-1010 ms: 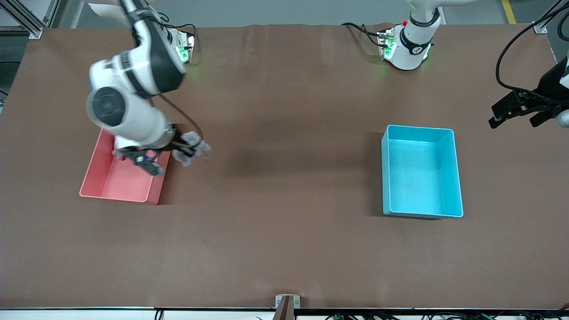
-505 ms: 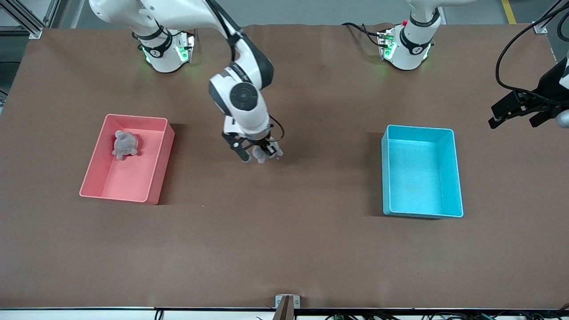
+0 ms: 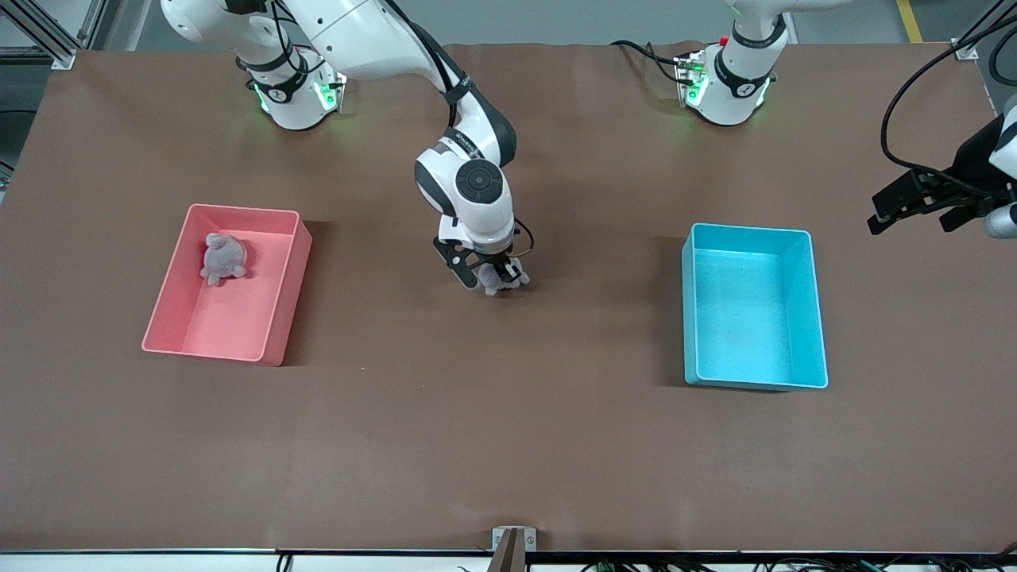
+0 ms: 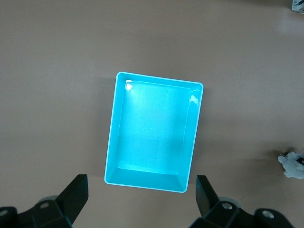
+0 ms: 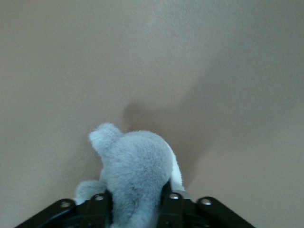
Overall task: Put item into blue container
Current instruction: 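Set the plush on the table with the right gripper and open it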
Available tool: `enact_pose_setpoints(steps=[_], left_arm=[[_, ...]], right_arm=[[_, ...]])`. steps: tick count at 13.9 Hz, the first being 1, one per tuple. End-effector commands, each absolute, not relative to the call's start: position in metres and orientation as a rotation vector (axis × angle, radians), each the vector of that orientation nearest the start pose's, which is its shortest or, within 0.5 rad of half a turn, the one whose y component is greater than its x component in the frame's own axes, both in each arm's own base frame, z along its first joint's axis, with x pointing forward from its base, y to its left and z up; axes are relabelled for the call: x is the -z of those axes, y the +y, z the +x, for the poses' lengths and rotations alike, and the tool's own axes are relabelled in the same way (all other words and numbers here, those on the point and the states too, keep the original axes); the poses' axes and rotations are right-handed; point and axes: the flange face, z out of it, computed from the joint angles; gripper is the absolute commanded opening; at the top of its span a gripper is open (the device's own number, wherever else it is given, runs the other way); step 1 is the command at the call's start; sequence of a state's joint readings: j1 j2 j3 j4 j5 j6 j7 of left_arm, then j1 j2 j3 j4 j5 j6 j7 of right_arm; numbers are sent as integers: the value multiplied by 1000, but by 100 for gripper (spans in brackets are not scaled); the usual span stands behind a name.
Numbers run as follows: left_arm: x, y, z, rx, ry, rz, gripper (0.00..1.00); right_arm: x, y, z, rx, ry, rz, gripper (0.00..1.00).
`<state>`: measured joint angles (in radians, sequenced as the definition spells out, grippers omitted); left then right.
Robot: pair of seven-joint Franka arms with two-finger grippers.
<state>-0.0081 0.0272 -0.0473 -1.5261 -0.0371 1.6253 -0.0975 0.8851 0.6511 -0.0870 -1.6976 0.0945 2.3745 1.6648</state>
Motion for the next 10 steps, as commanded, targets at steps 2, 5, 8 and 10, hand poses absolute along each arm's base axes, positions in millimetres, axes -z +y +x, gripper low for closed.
enact_pose_setpoints(steps=[2, 5, 8, 10], left_arm=[[-625, -36, 571, 43, -64, -3167, 100], [-605, -43, 578, -32, -21, -3166, 100], [-578, -63, 584, -147, 40, -3161, 100], [-573, -92, 582, -168, 95, -3170, 100]], right_arm=[[-234, 487, 479, 48, 1369, -2796, 100], [-278, 457, 501, 41, 1306, -2849, 100], [-322, 405, 525, -9, 1243, -2921, 100], [-347, 355, 538, -37, 1140, -2967, 100]])
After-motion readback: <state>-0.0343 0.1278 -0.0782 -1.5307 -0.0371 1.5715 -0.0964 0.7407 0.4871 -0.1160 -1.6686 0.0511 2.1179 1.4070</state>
